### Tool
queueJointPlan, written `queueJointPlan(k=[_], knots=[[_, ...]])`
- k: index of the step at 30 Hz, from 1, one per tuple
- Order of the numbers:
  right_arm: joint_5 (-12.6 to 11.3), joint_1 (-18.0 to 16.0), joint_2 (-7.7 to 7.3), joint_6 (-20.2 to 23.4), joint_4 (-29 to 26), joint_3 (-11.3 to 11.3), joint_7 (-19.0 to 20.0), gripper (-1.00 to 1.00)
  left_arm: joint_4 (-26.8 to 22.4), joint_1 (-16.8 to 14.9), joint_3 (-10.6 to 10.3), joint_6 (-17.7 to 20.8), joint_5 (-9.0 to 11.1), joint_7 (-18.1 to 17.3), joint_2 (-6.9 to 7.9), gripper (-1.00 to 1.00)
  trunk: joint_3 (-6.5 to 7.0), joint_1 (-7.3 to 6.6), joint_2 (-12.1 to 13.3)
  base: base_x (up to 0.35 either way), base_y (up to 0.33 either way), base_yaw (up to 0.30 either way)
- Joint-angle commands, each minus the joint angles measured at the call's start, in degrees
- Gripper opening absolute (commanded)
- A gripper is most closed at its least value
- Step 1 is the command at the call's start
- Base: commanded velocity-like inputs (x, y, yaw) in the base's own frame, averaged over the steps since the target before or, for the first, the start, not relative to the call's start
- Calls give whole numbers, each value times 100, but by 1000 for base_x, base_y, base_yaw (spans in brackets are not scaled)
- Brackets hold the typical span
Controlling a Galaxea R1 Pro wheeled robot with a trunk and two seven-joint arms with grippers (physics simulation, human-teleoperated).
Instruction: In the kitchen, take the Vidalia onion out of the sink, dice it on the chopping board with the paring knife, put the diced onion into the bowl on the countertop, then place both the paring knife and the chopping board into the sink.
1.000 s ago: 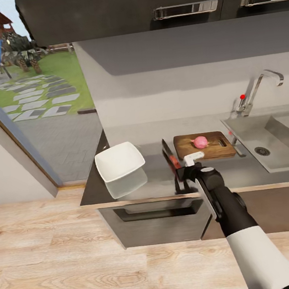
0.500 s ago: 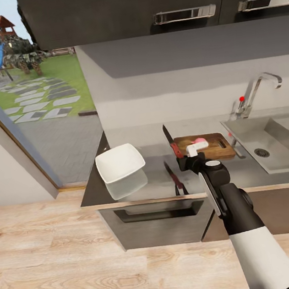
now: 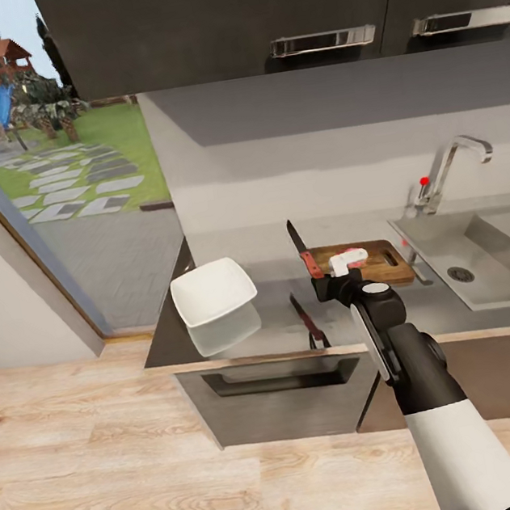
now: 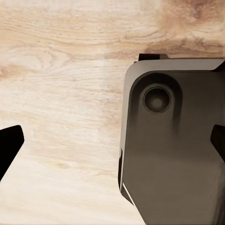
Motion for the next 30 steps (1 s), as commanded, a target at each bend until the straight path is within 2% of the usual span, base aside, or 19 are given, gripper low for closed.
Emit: queueJointPlan(k=[1, 24, 30], knots=[[59, -4, 1, 29, -6, -4, 49, -100, 22, -8, -50, -37, 48, 2, -3, 100, 3, 1, -5, 0, 0, 0], [77, 2, -7, 29, -6, -8, 36, -100, 22, -8, -55, -30, 48, 2, -3, 100, 210, 1, -5, 0, 0, 0], [86, 5, -125, 29, 0, -3, 32, -100, 22, -8, -55, -29, 48, 2, -3, 100, 264, 1, -5, 0, 0, 0]])
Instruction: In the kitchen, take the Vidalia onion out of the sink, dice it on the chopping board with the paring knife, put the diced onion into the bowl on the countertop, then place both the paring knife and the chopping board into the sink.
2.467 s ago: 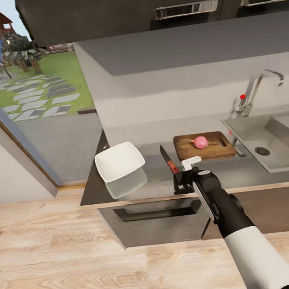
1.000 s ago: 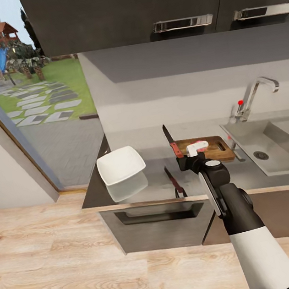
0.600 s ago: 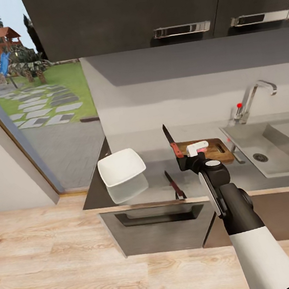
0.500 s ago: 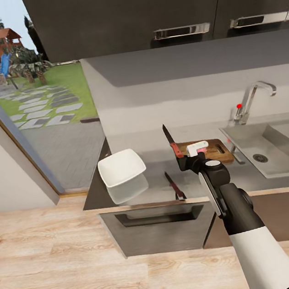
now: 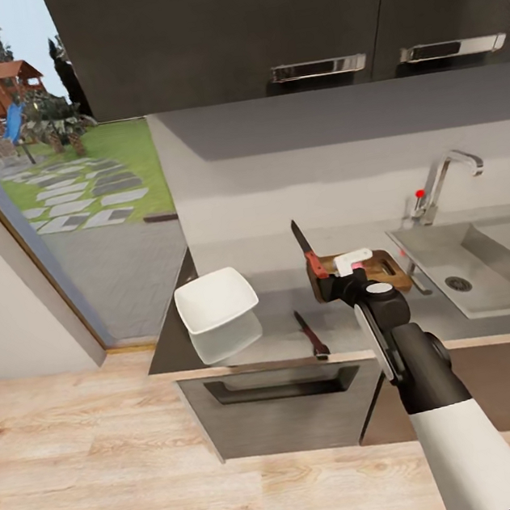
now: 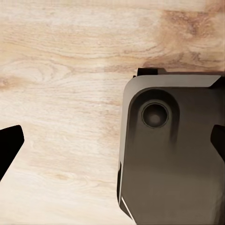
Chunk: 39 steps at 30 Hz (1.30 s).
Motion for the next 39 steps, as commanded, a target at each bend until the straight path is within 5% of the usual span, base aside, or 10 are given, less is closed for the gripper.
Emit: queueJointPlan(k=[1, 10, 15, 25, 30, 39], knots=[[56, -4, 0, 29, -5, -2, 47, -100, 22, -9, -49, -37, 48, 2, -2, 100, 3, 1, -5, 0, 0, 0], [73, -4, -14, 9, -3, -10, -27, -100, 22, -9, -49, -37, 48, 2, -2, 100, 84, 1, -5, 0, 0, 0], [281, -4, -14, -17, -3, -4, -286, -100, 22, -9, -49, -37, 48, 2, -4, 100, 129, 1, -5, 0, 0, 0], [455, 4, -6, -441, -3, 20, -1673, -100, 22, -9, -49, -37, 48, 2, -9, 100, 219, 1, -5, 0, 0, 0], [945, 15, 24, -493, 30, 75, -2137, -100, 22, -9, -49, -37, 48, 2, -10, 100, 264, 1, -5, 0, -58, 0], [1325, 47, 7, -614, 342, 951, -2306, -100, 22, -9, -49, -37, 48, 2, -30, 100, 295, 1, -5, 0, -225, 0]])
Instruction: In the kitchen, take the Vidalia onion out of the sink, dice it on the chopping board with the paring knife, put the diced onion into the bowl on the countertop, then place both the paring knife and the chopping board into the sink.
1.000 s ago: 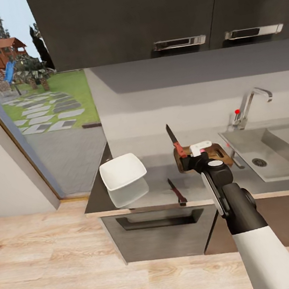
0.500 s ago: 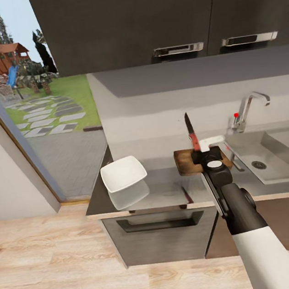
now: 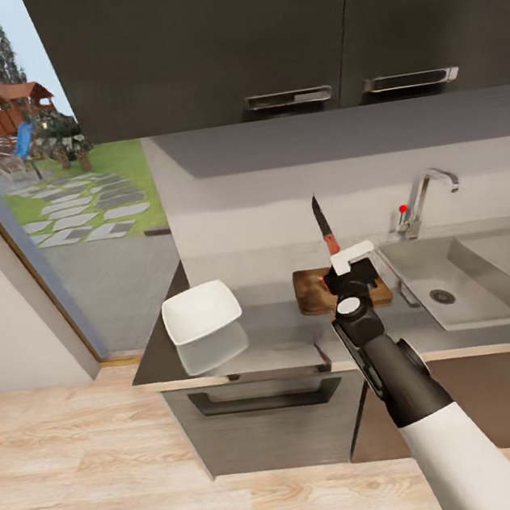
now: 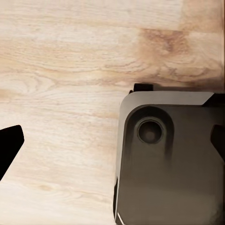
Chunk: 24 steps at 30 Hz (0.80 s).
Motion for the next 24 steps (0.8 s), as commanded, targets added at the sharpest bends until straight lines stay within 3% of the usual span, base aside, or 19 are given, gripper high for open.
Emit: queueJointPlan(k=[1, 2, 5, 10, 18, 22, 24], knots=[[139, -4, 8, -25, 246, 315, -197, -100, 23, -9, -49, -40, 48, 5, -21, 100, -6, 1, -5, 0, -311, 0], [295, -4, 18, -102, 509, 686, -505, -100, 23, -9, -49, -40, 48, 5, -36, 100, -6, 1, -5, 0, -314, 0], [459, -3, 36, -279, 850, 1157, -1175, -100, 23, -9, -49, -40, 48, 5, -48, 100, -6, 1, -5, 0, -310, 0], [540, -3, 25, -572, 1093, 1411, -1944, -100, 23, -9, -49, -48, 48, 5, -54, 100, -6, 1, -5, 0, -153, 0], [556, -3, -19, -559, 1282, 1473, -2004, -100, 23, -9, -49, -49, 48, 5, -54, 100, -6, 1, -5, 0, -5, 0], [691, -3, -144, -567, 1515, 1868, -1880, -100, 23, -9, -49, -54, 48, 5, -54, 100, -6, 1, -5, 0, 0, 0], [710, -3, -167, -569, 1533, 1936, -1733, -100, 23, -8, -49, -56, 48, 5, -50, 100, -6, 1, -5, 0, 0, 0]])
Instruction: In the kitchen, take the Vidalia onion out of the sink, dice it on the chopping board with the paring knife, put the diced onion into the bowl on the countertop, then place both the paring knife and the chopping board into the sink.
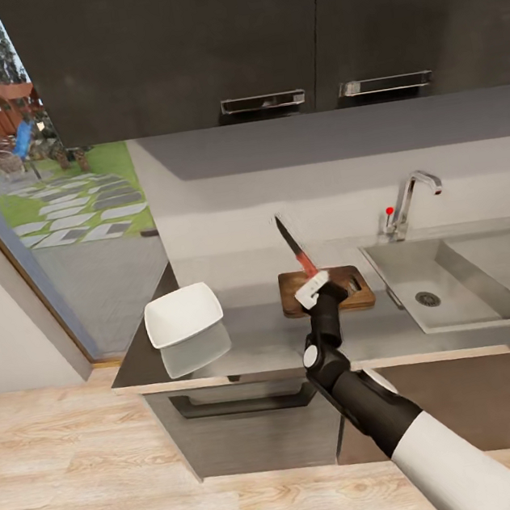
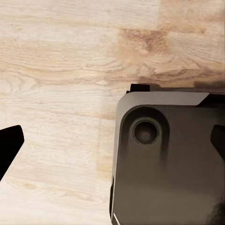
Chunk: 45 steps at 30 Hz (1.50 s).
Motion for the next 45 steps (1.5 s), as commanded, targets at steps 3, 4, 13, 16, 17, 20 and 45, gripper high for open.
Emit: queueJointPlan(k=[3, 4, 13, 16, 17, 20, 45], knots=[[67, -6, -16, 27, 9, 43, 343, -100, 22, -10, -50, -38, 48, 2, 1, 100, -7, 1, -5, 0, 0, 0], [108, -6, -26, 24, 9, 48, 425, -100, 22, -10, -46, -39, 48, 2, 1, 100, -7, 1, -5, 0, 0, 0], [241, -6, -51, 20, 5, 52, 508, -100, 22, -10, -47, -39, 48, 2, 2, 100, -7, 1, -5, 38, -45, 0], [244, -6, -51, 20, 5, 52, 510, -100, 22, -10, -48, -39, 48, 2, 2, 100, -7, 1, -5, 136, -152, 0], [244, -6, -51, 20, 5, 52, 510, -100, 22, -10, -48, -39, 48, 2, 2, 100, -7, 1, -5, 155, -173, 0], [245, -6, -59, 21, 5, 58, 511, -100, 22, -10, -49, -39, 48, 3, 2, 100, -7, 1, -5, 180, -198, 0], [210, -6, -52, 21, 250, 683, 511, -100, 22, -10, -49, -39, 48, 2, 2, 100, -7, 1, -5, 70, -209, 0]])
